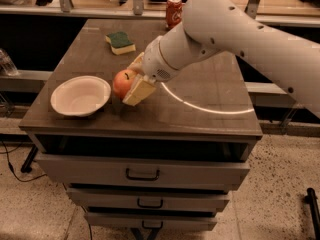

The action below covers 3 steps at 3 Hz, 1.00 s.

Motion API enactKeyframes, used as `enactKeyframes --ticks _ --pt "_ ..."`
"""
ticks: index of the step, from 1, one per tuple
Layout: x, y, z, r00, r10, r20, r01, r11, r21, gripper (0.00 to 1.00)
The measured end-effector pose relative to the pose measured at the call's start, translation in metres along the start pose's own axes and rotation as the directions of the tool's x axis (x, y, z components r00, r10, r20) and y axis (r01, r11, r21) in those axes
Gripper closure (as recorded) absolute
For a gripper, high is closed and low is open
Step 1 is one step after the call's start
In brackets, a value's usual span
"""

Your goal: Move apple near paper bowl

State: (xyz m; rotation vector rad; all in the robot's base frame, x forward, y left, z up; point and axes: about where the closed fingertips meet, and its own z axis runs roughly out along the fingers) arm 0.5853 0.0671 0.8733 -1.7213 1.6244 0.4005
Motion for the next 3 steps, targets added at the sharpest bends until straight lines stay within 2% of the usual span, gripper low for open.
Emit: enactKeyframes --ticks 2,3 --pt "-0.0001 0.0041 0.0169 1.0 -0.007 0.005 0.007 0.9999 -0.008 0.05" --pt "0.0025 0.0056 0.0154 1.0 -0.006 -0.003 0.006 1.0 -0.002 0.0"
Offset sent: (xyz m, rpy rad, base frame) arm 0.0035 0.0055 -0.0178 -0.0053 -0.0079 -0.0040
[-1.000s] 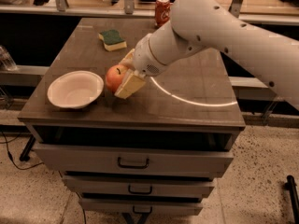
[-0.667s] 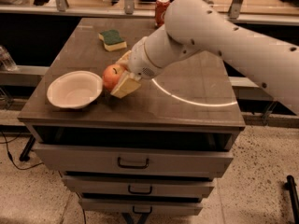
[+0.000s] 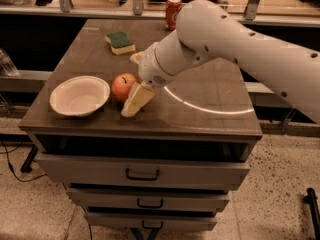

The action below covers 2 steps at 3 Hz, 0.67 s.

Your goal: Move apple near paper bowl

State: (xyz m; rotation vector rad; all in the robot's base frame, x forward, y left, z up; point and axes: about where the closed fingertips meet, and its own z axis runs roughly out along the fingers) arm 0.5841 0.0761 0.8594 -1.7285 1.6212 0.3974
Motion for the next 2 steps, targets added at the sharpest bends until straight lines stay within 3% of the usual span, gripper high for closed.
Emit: enactKeyframes --ticks 1,2 --pt "0.003 0.003 -0.013 1.0 0.017 -0.013 -0.016 0.9996 0.024 0.0" --pt "0.007 0.009 -0.048 0.997 0.052 -0.051 -0.048 0.9955 0.082 0.0"
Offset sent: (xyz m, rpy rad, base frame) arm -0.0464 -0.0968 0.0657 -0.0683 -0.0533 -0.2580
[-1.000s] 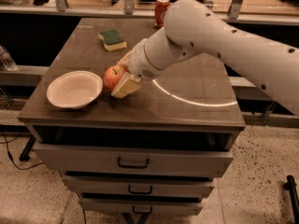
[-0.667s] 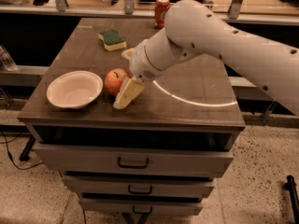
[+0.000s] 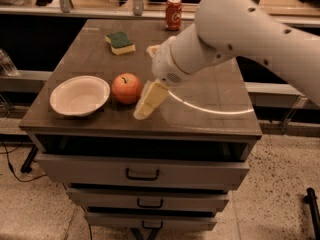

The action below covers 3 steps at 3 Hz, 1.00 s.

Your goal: Move apple near paper bowl

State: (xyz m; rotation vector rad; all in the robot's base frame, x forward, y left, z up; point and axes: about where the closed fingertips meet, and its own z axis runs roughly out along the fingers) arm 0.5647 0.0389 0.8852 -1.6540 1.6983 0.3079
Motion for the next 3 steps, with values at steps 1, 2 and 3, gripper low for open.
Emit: enactKeyframes --ticks 1,2,3 --pt "0.008 0.006 -0.05 0.996 0.045 -0.074 -0.039 0.9963 0.076 0.0" --pt "0.016 0.006 -0.096 0.989 0.074 -0.126 -0.055 0.987 0.151 0.0" --pt "0.039 -0.004 -0.155 0.987 0.116 -0.115 -0.084 0.9634 0.255 0.0"
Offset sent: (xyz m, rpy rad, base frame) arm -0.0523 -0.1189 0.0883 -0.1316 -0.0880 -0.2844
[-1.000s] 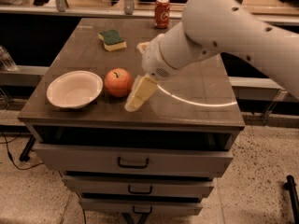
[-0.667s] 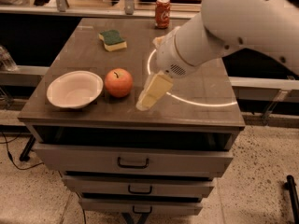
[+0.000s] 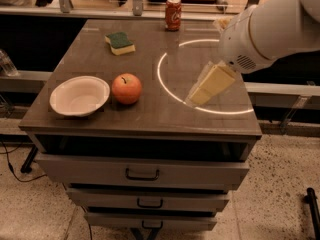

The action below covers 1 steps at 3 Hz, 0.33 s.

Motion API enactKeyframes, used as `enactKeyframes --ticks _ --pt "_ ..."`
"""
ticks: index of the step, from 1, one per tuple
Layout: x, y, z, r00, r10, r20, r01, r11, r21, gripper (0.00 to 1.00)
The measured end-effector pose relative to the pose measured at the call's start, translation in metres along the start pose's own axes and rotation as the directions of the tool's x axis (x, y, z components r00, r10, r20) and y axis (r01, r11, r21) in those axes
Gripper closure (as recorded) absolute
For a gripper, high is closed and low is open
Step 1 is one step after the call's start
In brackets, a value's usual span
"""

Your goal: Move apple near paper bowl

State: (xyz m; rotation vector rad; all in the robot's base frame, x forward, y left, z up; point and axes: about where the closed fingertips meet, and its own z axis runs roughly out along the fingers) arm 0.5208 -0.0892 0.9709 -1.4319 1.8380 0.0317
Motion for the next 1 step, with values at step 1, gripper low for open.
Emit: enactKeyframes --ticks 1 --pt "0.0003 0.0001 -0.0004 1.0 0.0 -0.001 0.0 1.0 0.001 0.0"
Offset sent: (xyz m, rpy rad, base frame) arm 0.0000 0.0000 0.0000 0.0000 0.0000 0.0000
